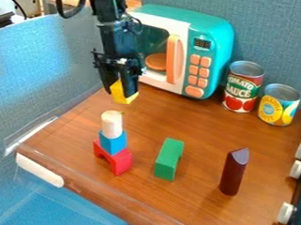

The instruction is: Put the yellow cube on top of the white cylinder

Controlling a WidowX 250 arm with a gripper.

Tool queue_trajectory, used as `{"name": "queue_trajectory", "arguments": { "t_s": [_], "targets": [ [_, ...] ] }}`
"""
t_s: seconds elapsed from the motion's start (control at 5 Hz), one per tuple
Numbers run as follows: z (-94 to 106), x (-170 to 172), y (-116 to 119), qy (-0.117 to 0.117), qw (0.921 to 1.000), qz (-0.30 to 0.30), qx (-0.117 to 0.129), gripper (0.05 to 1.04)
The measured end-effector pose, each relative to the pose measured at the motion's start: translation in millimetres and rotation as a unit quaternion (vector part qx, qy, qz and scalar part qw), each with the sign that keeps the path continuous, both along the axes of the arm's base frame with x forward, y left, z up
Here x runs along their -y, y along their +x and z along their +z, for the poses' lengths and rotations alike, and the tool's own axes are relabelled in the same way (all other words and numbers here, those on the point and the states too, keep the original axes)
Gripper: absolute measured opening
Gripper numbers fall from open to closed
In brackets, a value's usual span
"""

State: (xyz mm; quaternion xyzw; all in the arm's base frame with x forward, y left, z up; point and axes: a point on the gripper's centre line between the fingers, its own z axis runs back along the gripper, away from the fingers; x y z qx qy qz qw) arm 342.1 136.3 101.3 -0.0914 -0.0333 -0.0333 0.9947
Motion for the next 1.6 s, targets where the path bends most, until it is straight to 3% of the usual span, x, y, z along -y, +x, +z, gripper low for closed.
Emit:
{"name": "queue_trajectory", "arguments": {
  "t_s": [0.2,0.4,0.6,0.8,1.0,1.2,1.4,1.6],
  "targets": [
    [8.9,12,10,0.038,0.9992,-0.013,0.000,0.571],
    [45.8,31,8,0.068,0.9966,-0.035,0.031,0.571],
    [66.6,39,-12,0.070,0.9958,-0.041,0.043,0.571],
    [99.5,45,-42,0.062,0.9965,-0.047,0.029,0.571],
    [98.4,27,-70,0.051,0.9980,-0.028,-0.023,0.571],
    [76.4,20,-79,0.069,0.9935,-0.033,-0.084,0.571],
    [45.9,17,-79,0.091,0.9866,-0.049,-0.126,0.571],
    [29.5,30,-72,0.120,0.9815,-0.085,-0.122,0.571]
  ]
}}
